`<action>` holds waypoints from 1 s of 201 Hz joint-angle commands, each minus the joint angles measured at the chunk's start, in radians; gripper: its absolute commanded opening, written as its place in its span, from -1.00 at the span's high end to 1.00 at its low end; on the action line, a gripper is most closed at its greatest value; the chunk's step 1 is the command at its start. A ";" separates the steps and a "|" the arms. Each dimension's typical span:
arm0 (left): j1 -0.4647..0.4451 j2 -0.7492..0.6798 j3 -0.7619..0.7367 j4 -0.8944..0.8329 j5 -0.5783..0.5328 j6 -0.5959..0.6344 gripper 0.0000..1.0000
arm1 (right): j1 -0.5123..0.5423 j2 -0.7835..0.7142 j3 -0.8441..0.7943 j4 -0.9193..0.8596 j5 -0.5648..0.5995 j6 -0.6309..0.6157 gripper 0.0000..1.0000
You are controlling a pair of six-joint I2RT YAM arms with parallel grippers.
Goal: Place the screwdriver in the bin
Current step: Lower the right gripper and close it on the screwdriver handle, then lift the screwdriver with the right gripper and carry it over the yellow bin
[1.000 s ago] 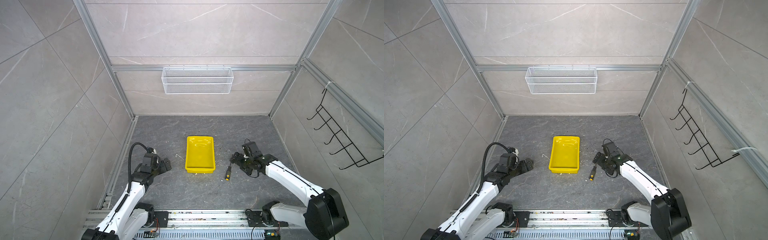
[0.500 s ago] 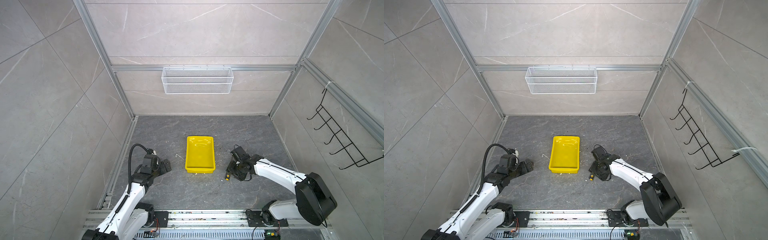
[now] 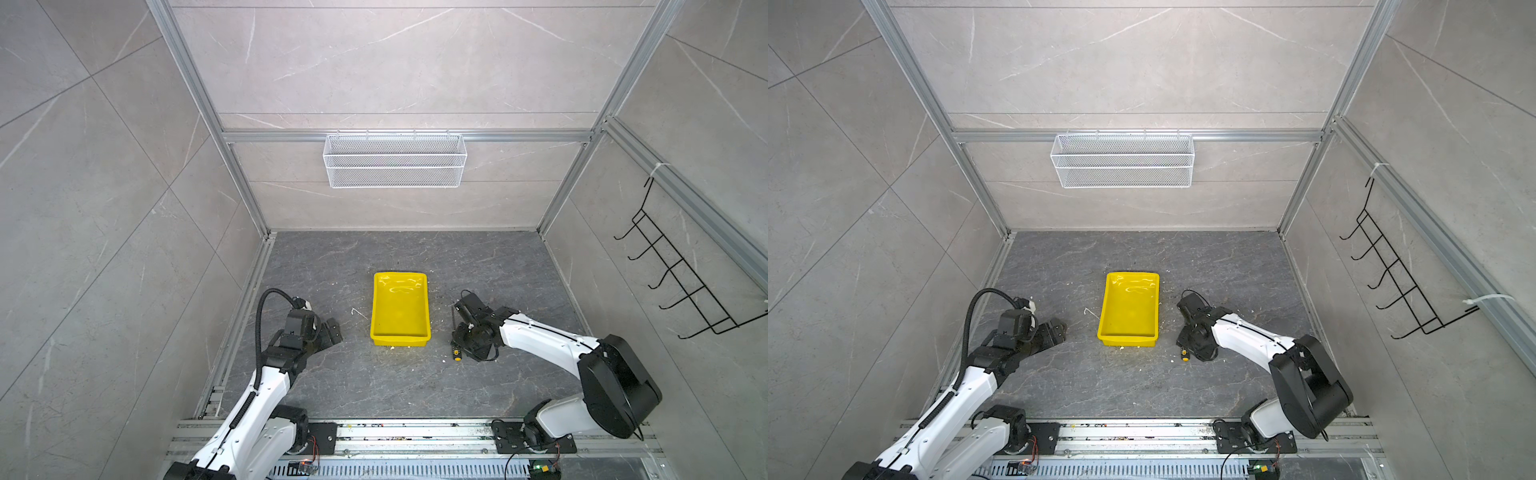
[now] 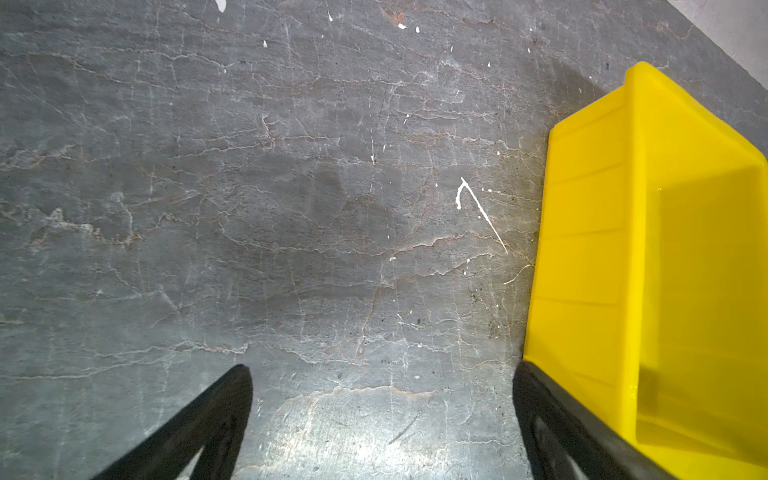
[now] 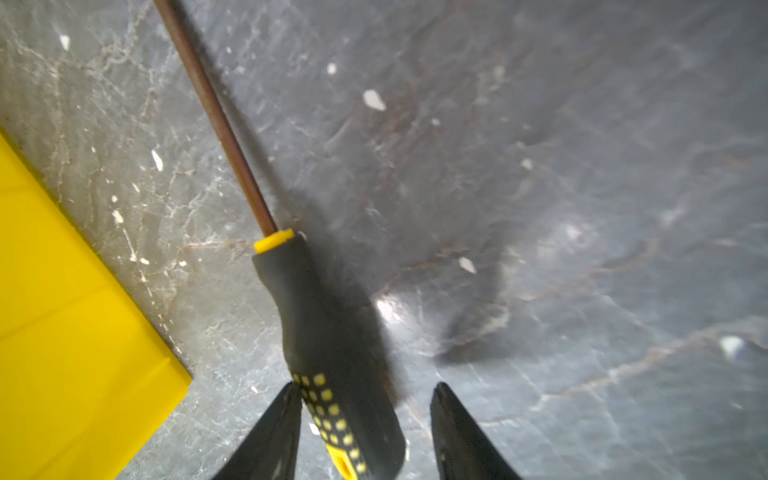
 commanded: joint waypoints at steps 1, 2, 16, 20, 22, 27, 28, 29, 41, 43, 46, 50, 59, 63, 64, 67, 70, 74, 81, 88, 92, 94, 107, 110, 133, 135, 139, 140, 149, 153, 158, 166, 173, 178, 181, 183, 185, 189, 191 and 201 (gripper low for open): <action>0.000 0.019 0.039 -0.071 -0.082 -0.041 -1.00 | 0.009 0.052 0.007 0.016 0.001 -0.003 -0.04; 0.000 0.019 0.040 -0.075 -0.086 -0.044 -1.00 | 0.009 0.053 0.006 0.016 0.001 -0.001 -0.04; 0.000 0.035 0.058 -0.114 -0.142 -0.077 -1.00 | 0.012 0.062 -0.010 0.055 -0.003 0.011 -0.02; 0.001 0.041 0.062 -0.117 -0.140 -0.074 -1.00 | 0.012 0.067 -0.014 0.063 -0.003 0.013 -0.01; 0.001 0.044 0.064 -0.118 -0.139 -0.072 -1.00 | 0.011 0.070 -0.013 0.066 -0.004 0.013 0.00; 0.001 0.050 0.067 -0.115 -0.132 -0.070 -1.00 | 0.011 0.075 -0.014 0.070 -0.002 0.017 0.00; 0.001 0.051 0.068 -0.115 -0.131 -0.070 -1.00 | 0.011 0.077 -0.014 0.070 -0.002 0.018 0.00; 0.001 0.053 0.068 -0.115 -0.131 -0.070 -1.00 | 0.012 0.078 -0.014 0.071 -0.001 0.018 0.01; 0.000 0.067 0.075 -0.129 -0.134 -0.079 -1.00 | 0.013 0.096 -0.017 0.080 -0.005 0.035 0.08; 0.000 0.066 0.076 -0.132 -0.136 -0.080 -1.00 | 0.013 0.098 -0.019 0.082 -0.008 0.039 0.08; 0.000 0.069 0.078 -0.137 -0.140 -0.083 -1.00 | 0.013 0.101 -0.021 0.087 -0.011 0.044 0.09; 0.000 0.071 0.081 -0.142 -0.143 -0.085 -0.99 | 0.013 0.105 -0.026 0.094 -0.018 0.049 0.12; 0.001 0.070 0.084 -0.148 -0.147 -0.087 -1.00 | 0.015 0.112 -0.035 0.110 -0.029 0.062 0.15; 0.000 0.067 0.085 -0.153 -0.149 -0.085 -1.00 | 0.014 0.113 -0.037 0.112 -0.033 0.063 0.16; 0.000 0.066 0.086 -0.154 -0.150 -0.085 -1.00 | 0.014 0.114 -0.037 0.111 -0.034 0.063 0.18; 0.000 0.064 0.086 -0.156 -0.152 -0.085 -1.00 | 0.013 0.116 -0.036 0.111 -0.034 0.060 0.22; 0.000 0.058 0.085 -0.156 -0.150 -0.084 -1.00 | 0.014 0.117 -0.034 0.108 -0.032 0.058 0.24; 0.000 0.050 0.083 -0.154 -0.148 -0.082 -1.00 | 0.015 0.117 -0.032 0.105 -0.029 0.051 0.29; 0.000 0.035 0.074 -0.145 -0.137 -0.078 -1.00 | 0.014 0.115 -0.024 0.089 -0.015 0.041 0.32; 0.001 0.019 0.062 -0.132 -0.124 -0.070 -1.00 | 0.016 0.110 -0.019 0.073 -0.001 0.038 0.37; 0.000 0.005 0.055 -0.126 -0.114 -0.067 -1.00 | 0.015 0.104 -0.016 0.062 0.007 0.038 0.41; 0.001 -0.001 0.053 -0.121 -0.108 -0.066 -1.00 | 0.016 0.102 -0.016 0.057 0.011 0.038 0.43; -0.001 -0.041 0.029 -0.099 -0.079 -0.057 -1.00 | 0.017 0.079 -0.014 0.040 0.024 0.036 0.45; 0.000 -0.049 0.025 -0.094 -0.077 -0.055 -0.99 | 0.016 0.074 -0.012 0.033 0.028 0.033 0.45; 0.001 -0.081 0.005 -0.078 -0.066 -0.052 -1.00 | 0.017 0.030 0.026 -0.037 0.094 0.014 0.51; 0.000 -0.082 0.005 -0.078 -0.065 -0.052 -1.00 | 0.017 0.026 0.028 -0.040 0.100 0.013 0.51; 0.000 -0.081 0.003 -0.077 -0.064 -0.052 -1.00 | 0.017 0.019 0.038 -0.046 0.114 0.010 0.52; 0.000 -0.082 0.003 -0.077 -0.063 -0.052 -1.00 | 0.017 0.017 0.041 -0.047 0.117 0.010 0.52; 0.001 -0.077 0.003 -0.075 -0.060 -0.049 -1.00 | 0.021 0.007 0.069 -0.057 0.155 0.011 0.52; 0.001 -0.073 0.003 -0.074 -0.059 -0.047 -1.00 | 0.023 0.004 0.087 -0.063 0.174 0.015 0.53; 0.001 -0.068 0.005 -0.074 -0.061 -0.047 -1.00 | 0.030 0.005 0.112 -0.079 0.207 0.026 0.53; 0.001 -0.060 0.007 -0.074 -0.060 -0.045 -0.99 | 0.046 0.005 0.167 -0.115 0.268 0.053 0.53; 0.000 -0.054 0.010 -0.075 -0.057 -0.044 -0.99 | 0.064 0.006 0.211 -0.146 0.318 0.077 0.53; 0.000 -0.051 0.011 -0.075 -0.054 -0.044 -0.99 | 0.077 0.008 0.239 -0.159 0.345 0.087 0.53; 0.001 -0.049 0.010 -0.075 -0.053 -0.043 -0.99 | 0.085 0.010 0.255 -0.163 0.356 0.090 0.53; 0.001 -0.049 0.012 -0.075 -0.051 -0.042 -0.99 | 0.090 0.011 0.265 -0.165 0.362 0.090 0.53; 0.001 -0.049 0.011 -0.075 -0.049 -0.042 -0.99 | 0.093 0.013 0.270 -0.165 0.364 0.090 0.53; 0.001 -0.051 0.010 -0.076 -0.047 -0.041 -1.00 | 0.106 0.019 0.295 -0.167 0.375 0.086 0.52; 0.001 -0.052 0.010 -0.075 -0.047 -0.041 -0.99 | 0.110 0.023 0.306 -0.166 0.377 0.082 0.52; 0.000 -0.065 0.006 -0.074 -0.051 -0.044 -0.99 | 0.130 0.045 0.360 -0.180 0.388 0.060 0.51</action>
